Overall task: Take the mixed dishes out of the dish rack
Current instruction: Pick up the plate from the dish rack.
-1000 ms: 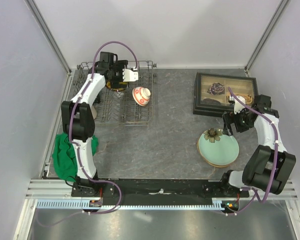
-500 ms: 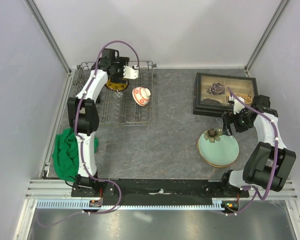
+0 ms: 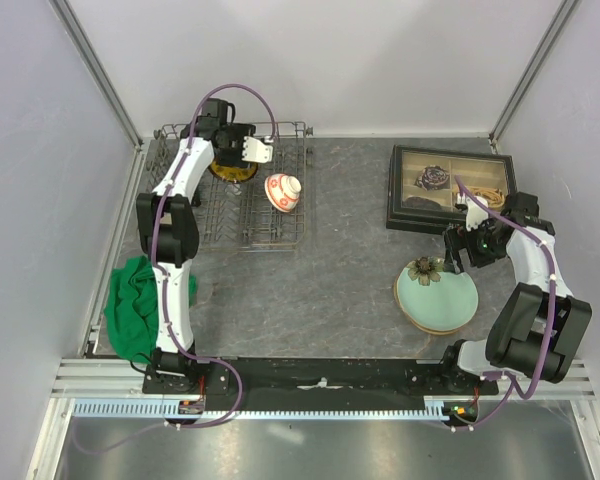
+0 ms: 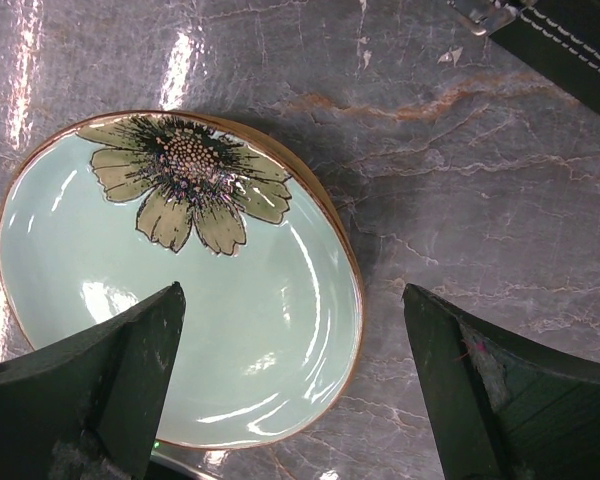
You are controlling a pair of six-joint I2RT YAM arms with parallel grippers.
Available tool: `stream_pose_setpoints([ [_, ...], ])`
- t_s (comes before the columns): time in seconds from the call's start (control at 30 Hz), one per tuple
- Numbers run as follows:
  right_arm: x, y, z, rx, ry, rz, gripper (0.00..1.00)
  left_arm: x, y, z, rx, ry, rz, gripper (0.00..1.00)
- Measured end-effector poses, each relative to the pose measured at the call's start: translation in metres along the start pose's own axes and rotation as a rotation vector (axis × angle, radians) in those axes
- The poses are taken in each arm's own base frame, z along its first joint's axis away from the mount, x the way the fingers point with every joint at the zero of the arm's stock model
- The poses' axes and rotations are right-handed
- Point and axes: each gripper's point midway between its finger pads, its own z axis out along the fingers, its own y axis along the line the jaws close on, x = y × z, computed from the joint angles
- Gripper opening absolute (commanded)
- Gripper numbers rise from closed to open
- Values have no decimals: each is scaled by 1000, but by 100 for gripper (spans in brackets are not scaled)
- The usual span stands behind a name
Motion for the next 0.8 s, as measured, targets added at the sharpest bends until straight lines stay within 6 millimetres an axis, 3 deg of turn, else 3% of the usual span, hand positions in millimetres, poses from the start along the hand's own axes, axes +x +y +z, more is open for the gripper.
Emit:
stream_pose_setpoints([
  [0.23,1,0,0,0,1,1,98,2,-11,10,31,-2,-2,59],
  [0.27,1,0,1,-1,2,1,98,2,-12,10,36,-2,-3,53],
  [0.8,10,5,5,-13,18,11,98,0,-12,1,37,-1,1,22],
])
